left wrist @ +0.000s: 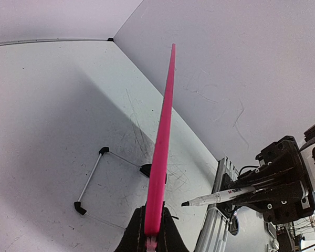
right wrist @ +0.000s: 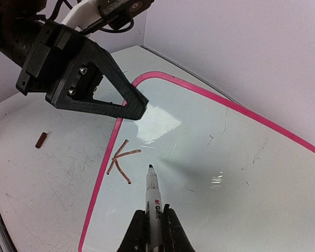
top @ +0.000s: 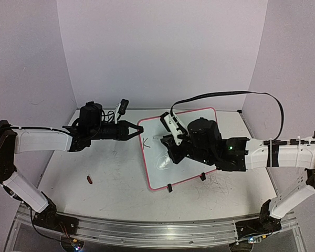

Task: Write a sentence on the whiteboard
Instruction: Write on the whiteboard with the whiteboard.

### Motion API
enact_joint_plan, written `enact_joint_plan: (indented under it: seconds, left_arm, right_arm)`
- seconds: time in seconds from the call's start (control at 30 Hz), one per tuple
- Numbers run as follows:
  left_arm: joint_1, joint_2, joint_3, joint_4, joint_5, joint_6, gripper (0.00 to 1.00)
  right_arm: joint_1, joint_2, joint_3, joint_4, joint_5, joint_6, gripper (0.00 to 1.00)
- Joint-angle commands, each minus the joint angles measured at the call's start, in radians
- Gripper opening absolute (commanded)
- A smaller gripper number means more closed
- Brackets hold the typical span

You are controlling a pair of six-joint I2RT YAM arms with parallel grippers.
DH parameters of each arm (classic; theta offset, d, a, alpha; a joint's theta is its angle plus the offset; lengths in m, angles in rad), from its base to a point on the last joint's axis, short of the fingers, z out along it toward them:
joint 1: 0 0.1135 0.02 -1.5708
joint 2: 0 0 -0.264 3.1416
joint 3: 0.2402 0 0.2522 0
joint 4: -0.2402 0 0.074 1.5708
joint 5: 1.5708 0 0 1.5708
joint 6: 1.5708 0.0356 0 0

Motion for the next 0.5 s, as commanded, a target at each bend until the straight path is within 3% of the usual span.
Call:
enact_joint_plan:
  seconds: [0.0, 0.47]
  left_arm:
    - [0.006, -0.037, -0.003, 0.011, -0.031, -0.026, 0.00]
    - [0.006, -0.030, 0.003, 0.011, -0.025, -0.026, 0.00]
  right_arm:
    - [0.005, 0.027, 0.045, 0.037, 0.008, 0.002, 0.00]
    - [0.008, 0.048, 0.063, 0.064, 0.012, 0.003, 0.00]
